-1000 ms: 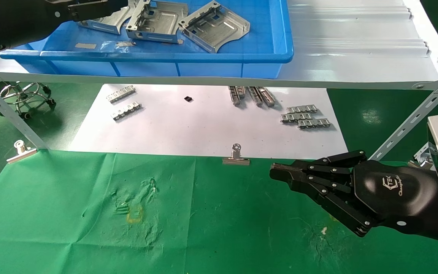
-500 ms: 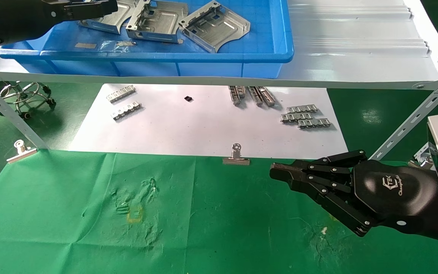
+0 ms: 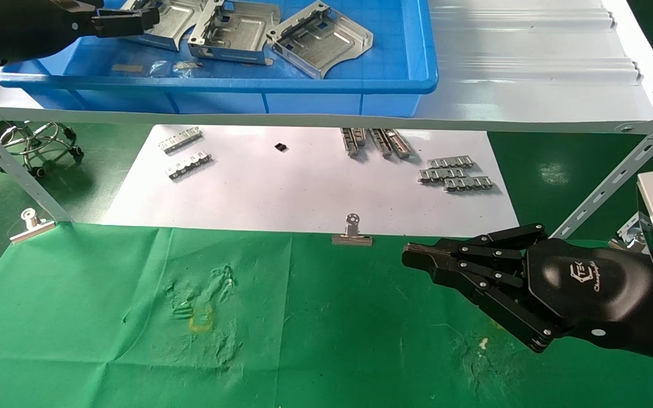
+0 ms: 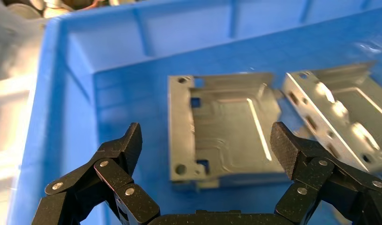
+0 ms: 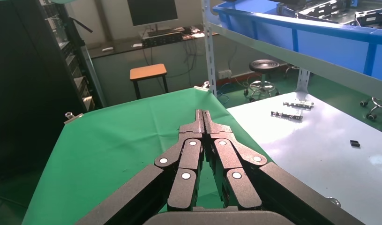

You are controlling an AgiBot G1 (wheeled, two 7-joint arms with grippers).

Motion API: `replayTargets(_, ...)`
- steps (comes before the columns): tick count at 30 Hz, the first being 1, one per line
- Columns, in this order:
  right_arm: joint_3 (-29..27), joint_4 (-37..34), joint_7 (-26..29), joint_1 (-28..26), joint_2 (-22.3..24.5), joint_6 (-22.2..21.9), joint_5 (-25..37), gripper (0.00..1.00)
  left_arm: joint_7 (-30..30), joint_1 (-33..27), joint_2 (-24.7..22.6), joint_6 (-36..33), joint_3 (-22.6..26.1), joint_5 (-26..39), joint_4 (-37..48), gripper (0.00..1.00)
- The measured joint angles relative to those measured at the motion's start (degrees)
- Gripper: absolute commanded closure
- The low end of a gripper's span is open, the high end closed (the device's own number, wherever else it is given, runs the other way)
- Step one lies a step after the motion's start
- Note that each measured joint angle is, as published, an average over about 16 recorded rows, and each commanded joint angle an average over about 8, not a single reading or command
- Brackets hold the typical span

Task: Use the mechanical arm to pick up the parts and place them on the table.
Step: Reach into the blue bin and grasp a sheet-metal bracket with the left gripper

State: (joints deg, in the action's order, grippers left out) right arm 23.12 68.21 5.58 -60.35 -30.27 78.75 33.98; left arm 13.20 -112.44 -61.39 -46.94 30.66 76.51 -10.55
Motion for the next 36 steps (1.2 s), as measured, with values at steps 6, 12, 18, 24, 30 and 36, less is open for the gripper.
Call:
replayTargets(6,0.0,0.0,0.0,0.0,0.0,0.0,0.0,1.0,-3.38,-0.44,-0.99,1.25,-0.39,-0.35,2.45,1.0)
replayTargets(12,0.0,0.0,0.0,0.0,0.0,0.0,0.0,1.0,-6.13,-0.86,-1.55,1.62,-0.8,-0.87,4.23,1.0)
replayTargets(18,0.0,0.0,0.0,0.0,0.0,0.0,0.0,1.0,-8.66,-1.21,-1.89,1.96,-1.18,-1.34,5.48,1.0)
replayTargets(24,0.0,0.0,0.0,0.0,0.0,0.0,0.0,1.0,-10.52,-1.5,-2.22,2.27,-1.5,-1.74,6.57,1.0)
replayTargets(30,0.0,0.0,0.0,0.0,0.0,0.0,0.0,1.0,-11.79,-1.82,-2.52,2.46,-1.65,-1.92,7.52,1.0)
replayTargets(36,0.0,0.0,0.0,0.0,0.0,0.0,0.0,1.0,-12.77,-2.06,-2.69,2.71,-1.74,-2.02,8.25,1.0)
